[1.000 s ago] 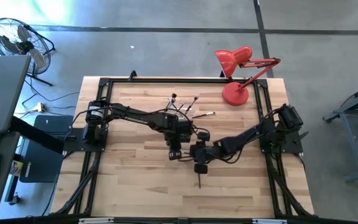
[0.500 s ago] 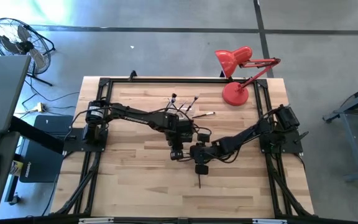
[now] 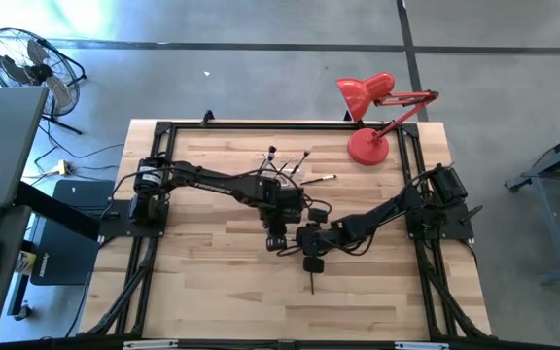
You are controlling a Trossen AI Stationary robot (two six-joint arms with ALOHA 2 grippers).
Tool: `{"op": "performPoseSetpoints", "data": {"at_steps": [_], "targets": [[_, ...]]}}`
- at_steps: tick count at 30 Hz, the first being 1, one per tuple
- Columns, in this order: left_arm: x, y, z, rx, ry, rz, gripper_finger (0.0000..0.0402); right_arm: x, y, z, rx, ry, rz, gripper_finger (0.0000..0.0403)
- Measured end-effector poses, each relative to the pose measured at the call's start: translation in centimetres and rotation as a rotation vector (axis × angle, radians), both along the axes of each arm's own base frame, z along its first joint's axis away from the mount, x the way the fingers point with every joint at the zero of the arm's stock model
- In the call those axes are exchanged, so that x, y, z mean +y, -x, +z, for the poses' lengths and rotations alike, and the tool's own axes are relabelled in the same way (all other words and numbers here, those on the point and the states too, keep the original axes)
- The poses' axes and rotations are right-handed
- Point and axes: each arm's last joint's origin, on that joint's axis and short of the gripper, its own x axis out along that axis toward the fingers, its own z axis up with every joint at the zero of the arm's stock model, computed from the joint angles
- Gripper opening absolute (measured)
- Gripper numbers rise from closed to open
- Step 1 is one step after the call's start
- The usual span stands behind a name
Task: Put items in baskets/containers
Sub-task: Put the black eyeshadow brush into the transparent organizer
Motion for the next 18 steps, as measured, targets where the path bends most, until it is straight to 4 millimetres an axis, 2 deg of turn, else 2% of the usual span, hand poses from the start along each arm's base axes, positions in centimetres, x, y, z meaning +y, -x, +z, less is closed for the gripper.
{"op": "performPoseSetpoints", "data": {"at_steps": [12,18], "targets": [[0.1,-0.1,-0.1,0.002,-0.031,0.015,0.0,0.0,-0.1,0.1,-0.012,0.004,-0.002,0.0133],[0.0,-0.5,-2.2,0.055,-0.013,0.015,0.0,0.0,-0.1,0.1,-0.012,0.003,-0.001,0.0133]]}}
